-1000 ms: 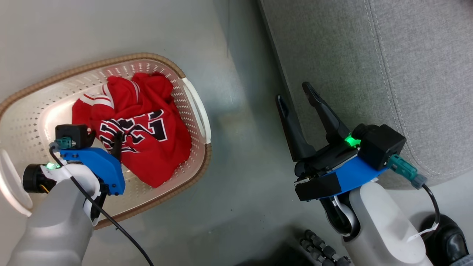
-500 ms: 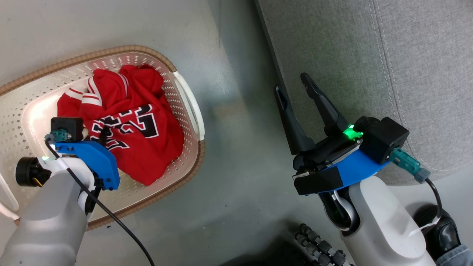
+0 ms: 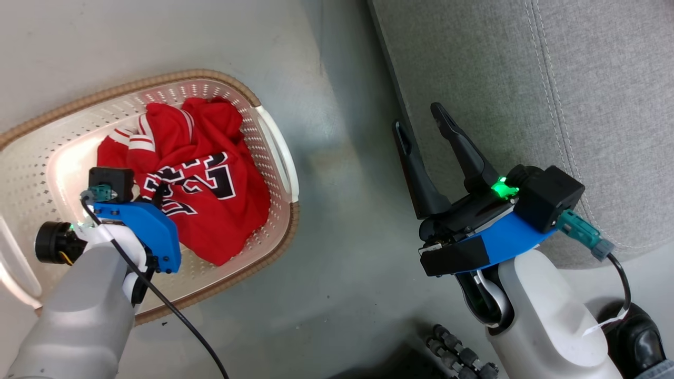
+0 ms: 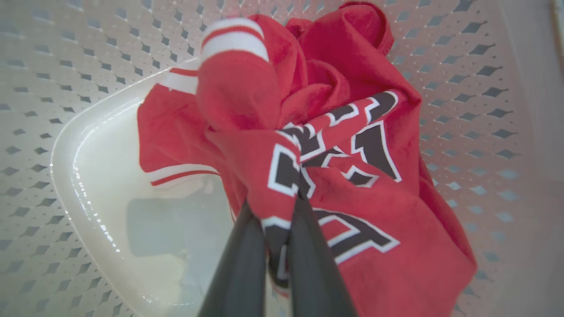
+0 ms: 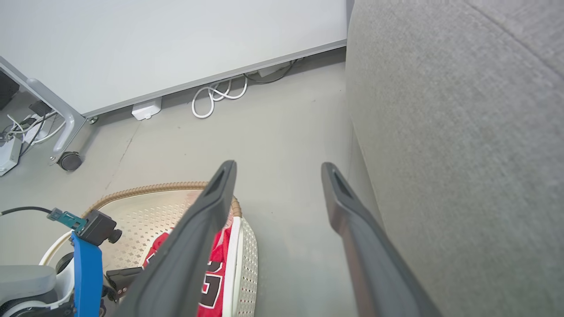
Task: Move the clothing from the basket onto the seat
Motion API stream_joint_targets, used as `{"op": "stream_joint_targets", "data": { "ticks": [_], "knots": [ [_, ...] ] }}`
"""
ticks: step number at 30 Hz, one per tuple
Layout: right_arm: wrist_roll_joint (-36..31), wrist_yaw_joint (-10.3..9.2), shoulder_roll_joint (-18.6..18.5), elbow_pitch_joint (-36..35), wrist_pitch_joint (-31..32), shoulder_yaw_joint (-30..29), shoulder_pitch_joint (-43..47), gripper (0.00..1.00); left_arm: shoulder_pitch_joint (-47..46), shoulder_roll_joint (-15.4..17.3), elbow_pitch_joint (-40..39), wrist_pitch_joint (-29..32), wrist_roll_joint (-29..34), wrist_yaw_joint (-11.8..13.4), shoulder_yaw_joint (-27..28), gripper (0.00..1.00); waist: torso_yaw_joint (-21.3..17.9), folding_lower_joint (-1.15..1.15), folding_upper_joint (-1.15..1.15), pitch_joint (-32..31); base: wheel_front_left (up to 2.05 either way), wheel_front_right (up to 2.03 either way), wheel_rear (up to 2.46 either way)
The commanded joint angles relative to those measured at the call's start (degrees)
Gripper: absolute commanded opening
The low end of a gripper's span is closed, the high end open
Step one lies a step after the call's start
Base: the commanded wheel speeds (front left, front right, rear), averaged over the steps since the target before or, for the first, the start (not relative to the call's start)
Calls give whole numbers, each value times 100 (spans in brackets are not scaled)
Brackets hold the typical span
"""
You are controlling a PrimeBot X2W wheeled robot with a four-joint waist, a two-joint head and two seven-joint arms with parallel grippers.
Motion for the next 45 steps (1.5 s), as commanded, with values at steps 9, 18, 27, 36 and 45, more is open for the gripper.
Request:
{"op": "stream_joint_targets", "data": {
  "ticks": [9,18,27,36,45],
  "knots": [
    [-220,1,14,116,-20,-112,-21,100,78,-280,121,-167,-84,-45,-157,0,317,0,0,-637,0,0,0],
    [-535,1,9,406,-12,-180,293,100,464,-769,-38,-317,-256,-39,-541,0,835,0,0,-1896,0,0,0],
    [-720,1,5,476,203,-359,729,100,805,-1050,-383,-422,-543,-40,-1029,0,1269,0,0,-3034,0,0,0],
    [-746,1,-6,289,534,-545,1350,100,967,-1122,-869,-568,-873,-41,-1693,0,1586,0,0,-4117,0,0,0],
    [-753,1,-4,-13,840,-701,1904,100,639,-1181,-1363,-768,-1151,-41,-2197,0,1802,0,0,-4826,0,0,0]
  ]
}}
